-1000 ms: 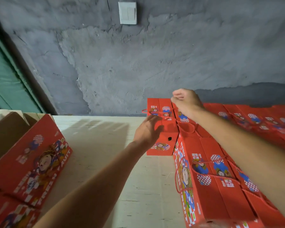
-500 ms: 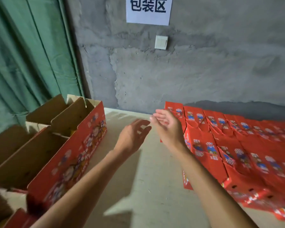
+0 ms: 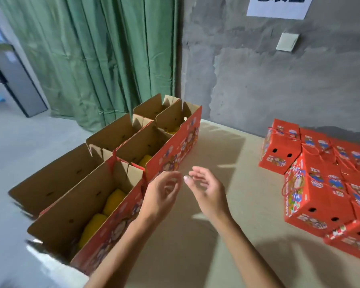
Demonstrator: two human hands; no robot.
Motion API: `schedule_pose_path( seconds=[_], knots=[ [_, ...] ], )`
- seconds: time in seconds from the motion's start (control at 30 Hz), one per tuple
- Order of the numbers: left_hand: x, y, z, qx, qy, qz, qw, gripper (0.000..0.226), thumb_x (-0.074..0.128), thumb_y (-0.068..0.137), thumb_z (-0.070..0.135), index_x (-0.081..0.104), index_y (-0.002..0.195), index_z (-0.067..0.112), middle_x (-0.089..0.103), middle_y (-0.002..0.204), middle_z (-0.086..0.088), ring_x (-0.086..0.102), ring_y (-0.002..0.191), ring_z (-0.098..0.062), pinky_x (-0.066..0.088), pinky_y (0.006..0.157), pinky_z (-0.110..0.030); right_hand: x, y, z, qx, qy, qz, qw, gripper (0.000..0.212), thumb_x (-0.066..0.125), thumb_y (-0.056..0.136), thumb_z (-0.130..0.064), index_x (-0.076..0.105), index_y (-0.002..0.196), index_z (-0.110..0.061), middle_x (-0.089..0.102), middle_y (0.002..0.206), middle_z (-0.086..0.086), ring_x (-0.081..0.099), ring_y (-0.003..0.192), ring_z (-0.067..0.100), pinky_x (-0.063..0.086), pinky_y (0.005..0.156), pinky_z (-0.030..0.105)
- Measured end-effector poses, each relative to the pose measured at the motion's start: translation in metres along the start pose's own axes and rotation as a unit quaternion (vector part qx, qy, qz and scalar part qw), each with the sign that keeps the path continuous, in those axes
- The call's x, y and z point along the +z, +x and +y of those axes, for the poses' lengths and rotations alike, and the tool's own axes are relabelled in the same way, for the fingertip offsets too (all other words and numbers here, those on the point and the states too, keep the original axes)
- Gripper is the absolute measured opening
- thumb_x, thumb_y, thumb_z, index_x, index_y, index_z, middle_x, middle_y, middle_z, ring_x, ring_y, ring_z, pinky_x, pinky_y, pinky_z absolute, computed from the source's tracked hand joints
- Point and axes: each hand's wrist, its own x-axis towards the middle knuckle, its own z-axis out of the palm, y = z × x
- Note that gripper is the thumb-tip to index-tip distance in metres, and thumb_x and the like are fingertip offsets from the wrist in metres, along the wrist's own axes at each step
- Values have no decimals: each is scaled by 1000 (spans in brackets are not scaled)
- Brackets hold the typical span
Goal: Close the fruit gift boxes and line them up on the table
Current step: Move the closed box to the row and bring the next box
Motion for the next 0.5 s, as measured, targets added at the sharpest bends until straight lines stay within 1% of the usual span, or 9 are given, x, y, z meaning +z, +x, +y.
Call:
schedule_pose_path(
  seconds=[0.07, 0.13, 0.17, 0.2, 0.23, 0.27, 0.33, 0.4, 0.5],
  knots=[
    [-27, -11, -10, 19, 125, 11, 992, 21, 66, 99, 29, 71, 119, 24, 68, 120, 9, 65, 107, -6, 60, 88, -31, 31, -10, 3, 15, 13, -30, 999, 39, 76, 79, -53, 69, 113, -33, 75, 106, -12, 69, 104, 5, 56, 95, 33],
    [-50, -19, -18, 28, 289, 9, 957, 34, 64, 99, 37, 67, 129, 23, 63, 135, 1, 58, 124, -18, 54, 101, -36, 59, -18, 6, 25, 20, -56, 998, 33, 75, 81, -52, 68, 110, -37, 75, 105, -12, 70, 103, 2, 57, 92, 26],
    [-59, -21, -22, 3, 336, 0, 942, 43, 63, 99, 40, 60, 138, 22, 58, 142, -2, 54, 130, -23, 49, 105, -38, 72, -21, 7, 30, 19, -68, 997, 30, 75, 83, -48, 67, 110, -38, 75, 106, -12, 69, 102, 0, 56, 90, 23],
    [-68, -23, -25, -42, 354, -12, 934, 52, 62, 99, 42, 52, 145, 21, 55, 146, -4, 53, 132, -25, 49, 104, -38, 84, -24, 9, 35, 18, -79, 996, 27, 75, 86, -44, 67, 111, -37, 75, 106, -12, 69, 102, 0, 56, 89, 20],
    [-74, -25, -29, -95, 349, -21, 932, 56, 61, 99, 43, 46, 148, 20, 54, 146, -6, 56, 129, -25, 52, 99, -36, 94, -26, 11, 41, 19, -89, 995, 26, 76, 88, -39, 67, 112, -35, 75, 106, -12, 70, 100, -1, 55, 87, 18],
    [-79, -26, -34, -137, 344, -27, 928, 54, 61, 100, 41, 46, 146, 19, 58, 141, -6, 62, 120, -24, 55, 90, -34, 103, -28, 13, 48, 21, -96, 994, 25, 76, 90, -34, 67, 114, -33, 75, 105, -11, 70, 99, -1, 55, 85, 17],
    [-86, -29, -40, -162, 364, -43, 916, 34, 58, 104, 36, 60, 132, 17, 70, 120, -3, 70, 97, -20, 58, 77, -30, 115, -32, 18, 71, 26, -111, 991, 23, 74, 93, -28, 67, 115, -29, 75, 104, -9, 69, 97, -2, 53, 82, 14],
    [-88, -31, -44, -147, 371, -49, 916, 26, 55, 106, 33, 71, 117, 16, 75, 103, -1, 72, 83, -17, 61, 75, -29, 122, -34, 25, 95, 23, -120, 988, 21, 72, 95, -25, 68, 116, -25, 74, 106, -8, 68, 96, -2, 50, 81, 11],
    [-88, -33, -47, -139, 355, -62, 922, 28, 53, 106, 32, 73, 119, 16, 76, 105, 0, 73, 84, -16, 61, 80, -28, 124, -35, 30, 115, 3, -125, 985, 23, 71, 96, -26, 68, 118, -22, 72, 108, -9, 67, 98, -3, 50, 80, 9]
  ],
)
